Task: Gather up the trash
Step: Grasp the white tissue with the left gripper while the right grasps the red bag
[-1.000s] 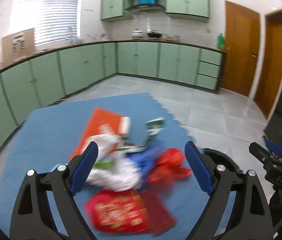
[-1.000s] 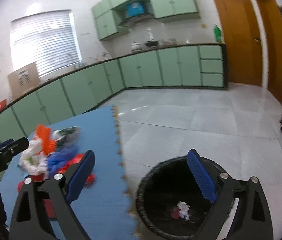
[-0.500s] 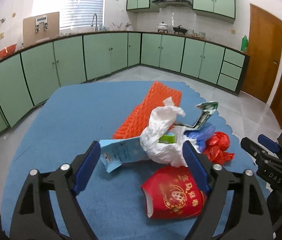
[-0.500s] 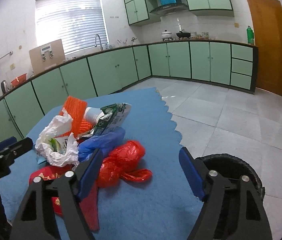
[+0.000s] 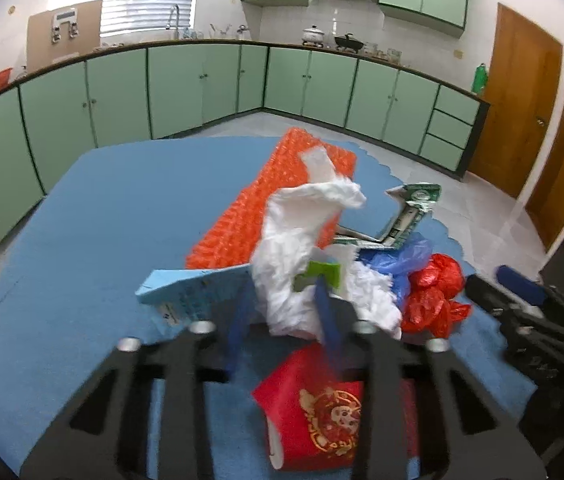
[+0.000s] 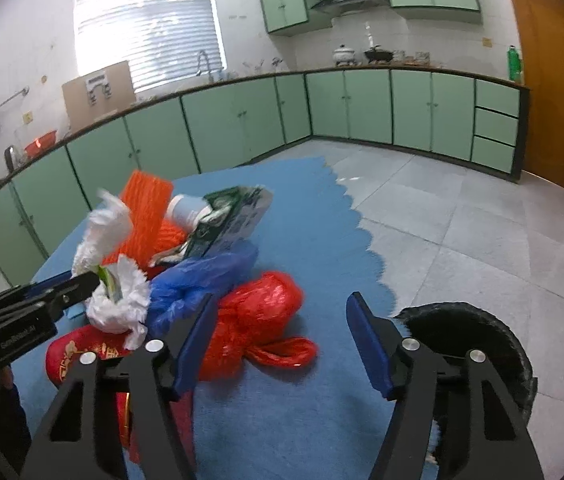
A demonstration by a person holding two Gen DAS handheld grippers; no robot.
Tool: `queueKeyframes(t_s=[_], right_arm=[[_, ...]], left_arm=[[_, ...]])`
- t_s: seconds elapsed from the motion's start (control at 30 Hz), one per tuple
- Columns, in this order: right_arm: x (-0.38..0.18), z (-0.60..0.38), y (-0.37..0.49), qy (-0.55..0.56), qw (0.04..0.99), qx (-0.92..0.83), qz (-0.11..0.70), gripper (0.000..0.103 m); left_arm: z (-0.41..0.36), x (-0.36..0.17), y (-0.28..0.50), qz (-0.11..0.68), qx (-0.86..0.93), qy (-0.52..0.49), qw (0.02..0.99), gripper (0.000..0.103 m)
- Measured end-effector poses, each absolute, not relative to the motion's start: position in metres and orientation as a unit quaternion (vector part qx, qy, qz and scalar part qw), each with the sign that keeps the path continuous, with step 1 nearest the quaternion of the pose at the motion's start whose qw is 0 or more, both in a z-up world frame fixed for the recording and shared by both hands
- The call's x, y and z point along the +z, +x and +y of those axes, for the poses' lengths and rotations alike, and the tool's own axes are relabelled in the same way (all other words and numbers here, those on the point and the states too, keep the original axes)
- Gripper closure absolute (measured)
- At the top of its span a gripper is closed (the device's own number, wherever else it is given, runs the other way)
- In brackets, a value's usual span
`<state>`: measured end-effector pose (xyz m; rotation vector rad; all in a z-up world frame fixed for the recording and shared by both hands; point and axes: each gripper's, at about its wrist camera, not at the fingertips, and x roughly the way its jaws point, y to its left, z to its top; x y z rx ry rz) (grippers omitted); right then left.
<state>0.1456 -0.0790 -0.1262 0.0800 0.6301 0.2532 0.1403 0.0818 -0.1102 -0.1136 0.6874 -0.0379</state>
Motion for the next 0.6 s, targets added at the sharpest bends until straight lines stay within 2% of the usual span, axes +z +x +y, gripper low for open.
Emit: queueKeyframes(t_s=[0.23, 0.33, 0.37, 0.4, 0.6], right_arm=[[-0.142, -0.067, 0.164, 0.035, 0.930, 0.129, 0.343, 0.043], [-0.144, -0.066, 0.168, 0.036, 0.923, 0.144, 0.355, 0.056], [-0.145, -0.066, 0.168, 0.037, 0.920, 0.154, 0.357, 0.067], [-0.144, -0.066, 0.168, 0.038, 0.920, 0.158, 0.357, 0.073], [-0.133, -0.072, 0.159, 0.043, 0.927, 0.161, 0.335, 0.077]], left_arm=[[0.083, -0.116, 0.141, 0.341, -0.019, -0.055, 0.938, 0.088], [0.084, -0.117, 0.142, 0.341, -0.018, -0.052, 0.938, 0.090], [0.084, -0.117, 0.142, 0.341, -0.019, -0.053, 0.938, 0.090], [0.085, -0.117, 0.142, 0.342, -0.019, -0.053, 0.938, 0.090], [0.092, -0.113, 0.140, 0.334, -0.020, -0.060, 0.940, 0.093]])
